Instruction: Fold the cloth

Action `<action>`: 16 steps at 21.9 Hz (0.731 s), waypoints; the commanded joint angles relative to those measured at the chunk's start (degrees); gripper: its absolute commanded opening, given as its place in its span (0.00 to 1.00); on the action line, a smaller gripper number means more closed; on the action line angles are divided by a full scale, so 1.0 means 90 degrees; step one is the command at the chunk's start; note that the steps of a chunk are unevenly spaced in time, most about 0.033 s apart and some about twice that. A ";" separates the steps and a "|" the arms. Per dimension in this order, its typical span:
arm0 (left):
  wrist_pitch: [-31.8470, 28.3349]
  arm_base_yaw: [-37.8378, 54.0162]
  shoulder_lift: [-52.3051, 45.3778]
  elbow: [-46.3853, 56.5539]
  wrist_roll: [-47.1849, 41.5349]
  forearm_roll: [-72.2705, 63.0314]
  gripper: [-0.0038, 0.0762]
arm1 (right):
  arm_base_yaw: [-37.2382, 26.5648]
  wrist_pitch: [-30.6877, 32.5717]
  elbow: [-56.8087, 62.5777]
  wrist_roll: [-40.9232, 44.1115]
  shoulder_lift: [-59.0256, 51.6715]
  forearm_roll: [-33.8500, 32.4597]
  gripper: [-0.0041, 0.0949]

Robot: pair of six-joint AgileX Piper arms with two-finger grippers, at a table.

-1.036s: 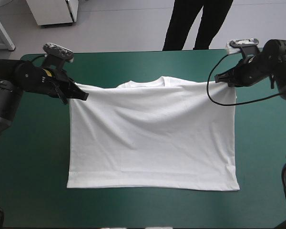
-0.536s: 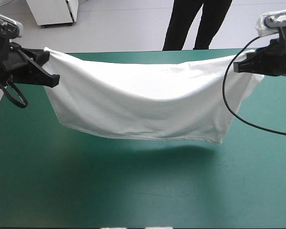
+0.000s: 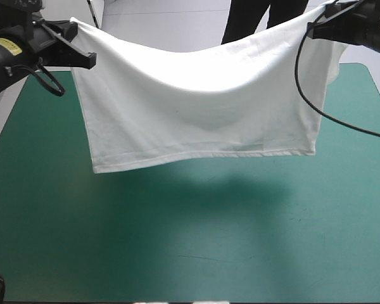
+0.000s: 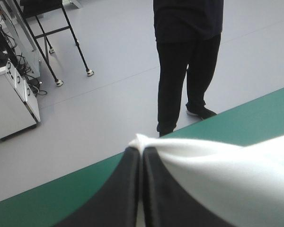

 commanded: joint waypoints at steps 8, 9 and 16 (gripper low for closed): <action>-0.2129 -0.0007 0.2037 -0.1750 0.0168 0.0141 0.02 | -0.0140 -0.1681 -0.1956 -0.0436 0.2093 0.0440 0.02; -0.2120 -0.0007 0.2191 -0.1844 0.0228 0.0141 0.02 | -0.0194 -0.1666 -0.1969 -0.0472 0.2188 0.0588 0.02; -0.0017 -0.0007 0.2794 -0.1909 0.0109 0.0132 0.02 | -0.0411 -0.0218 -0.1742 -0.0854 0.2702 0.0858 0.02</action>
